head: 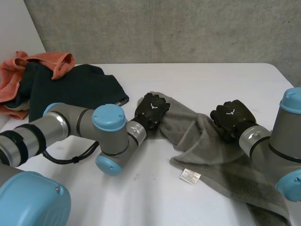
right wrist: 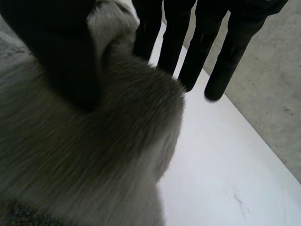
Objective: Fold the laundry.
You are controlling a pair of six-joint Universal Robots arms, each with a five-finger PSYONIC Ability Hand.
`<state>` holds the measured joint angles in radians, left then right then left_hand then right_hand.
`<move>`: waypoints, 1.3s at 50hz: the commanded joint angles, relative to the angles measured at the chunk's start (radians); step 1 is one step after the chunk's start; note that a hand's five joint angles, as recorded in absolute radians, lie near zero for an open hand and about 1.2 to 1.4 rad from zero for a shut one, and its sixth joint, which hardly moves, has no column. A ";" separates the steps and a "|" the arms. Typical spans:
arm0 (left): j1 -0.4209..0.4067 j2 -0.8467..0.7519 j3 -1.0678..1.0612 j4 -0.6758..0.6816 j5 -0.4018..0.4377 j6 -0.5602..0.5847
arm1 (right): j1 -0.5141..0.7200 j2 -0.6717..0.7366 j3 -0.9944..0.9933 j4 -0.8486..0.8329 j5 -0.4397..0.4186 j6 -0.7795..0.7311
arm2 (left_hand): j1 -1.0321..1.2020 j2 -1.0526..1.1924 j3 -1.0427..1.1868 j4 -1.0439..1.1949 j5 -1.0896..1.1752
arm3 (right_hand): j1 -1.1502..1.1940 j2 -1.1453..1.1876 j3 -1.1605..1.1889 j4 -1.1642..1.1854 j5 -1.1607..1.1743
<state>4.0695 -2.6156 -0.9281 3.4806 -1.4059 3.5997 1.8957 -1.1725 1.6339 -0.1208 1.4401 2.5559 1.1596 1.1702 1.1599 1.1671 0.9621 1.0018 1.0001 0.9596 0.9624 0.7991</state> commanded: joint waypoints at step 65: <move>0.100 0.773 -0.624 -0.032 -0.242 -0.065 | 0.155 0.298 -0.308 0.165 -0.009 0.779 | 0.237 0.226 0.236 0.229 0.260 | 0.127 0.128 0.169 0.166 0.155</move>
<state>4.1641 -1.8768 -1.5394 3.4483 -1.6470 3.5451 2.0170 -0.9859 1.4219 0.0641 1.3794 3.3609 1.1596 1.1975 1.1914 1.2002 0.9734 0.5180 0.5111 0.5171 0.5169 0.3498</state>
